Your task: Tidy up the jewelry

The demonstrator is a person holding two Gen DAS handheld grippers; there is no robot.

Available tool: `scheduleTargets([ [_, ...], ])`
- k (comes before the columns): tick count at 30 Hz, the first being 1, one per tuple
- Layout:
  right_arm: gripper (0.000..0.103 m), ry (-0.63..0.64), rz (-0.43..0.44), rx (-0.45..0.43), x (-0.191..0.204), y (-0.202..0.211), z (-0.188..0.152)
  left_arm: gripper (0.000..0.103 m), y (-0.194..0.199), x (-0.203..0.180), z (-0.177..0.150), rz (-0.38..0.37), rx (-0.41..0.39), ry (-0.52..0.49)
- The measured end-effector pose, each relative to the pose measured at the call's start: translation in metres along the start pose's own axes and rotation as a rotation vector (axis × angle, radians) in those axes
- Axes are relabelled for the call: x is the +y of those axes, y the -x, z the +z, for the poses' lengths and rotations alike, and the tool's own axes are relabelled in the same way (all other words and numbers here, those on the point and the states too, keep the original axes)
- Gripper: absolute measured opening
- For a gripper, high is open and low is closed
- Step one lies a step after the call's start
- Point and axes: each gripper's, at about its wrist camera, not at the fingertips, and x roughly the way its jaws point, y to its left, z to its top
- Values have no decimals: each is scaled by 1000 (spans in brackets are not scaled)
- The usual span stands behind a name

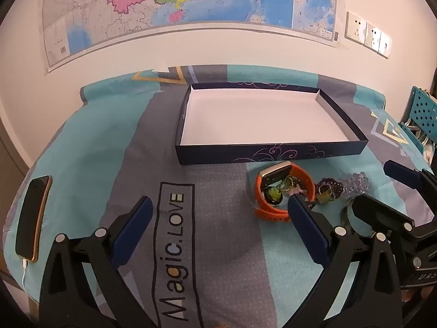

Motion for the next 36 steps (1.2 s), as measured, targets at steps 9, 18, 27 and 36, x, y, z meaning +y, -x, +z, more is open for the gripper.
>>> scheduleTargets([
  [9,97,-12,18,5,-3,-1,-1,97,3,1,2,2,-8,5],
  [18,97,-20,19,14,-4,-3,-1,97,5,0,0,7,-21,1],
  [27,97,-28,28,23,-5,-5,-3,97,3,-2,0,1,-13,-3],
  [36,97,-29,31,28,-5,-7,-3,97,1,-3,-1,-2,-11,-3],
])
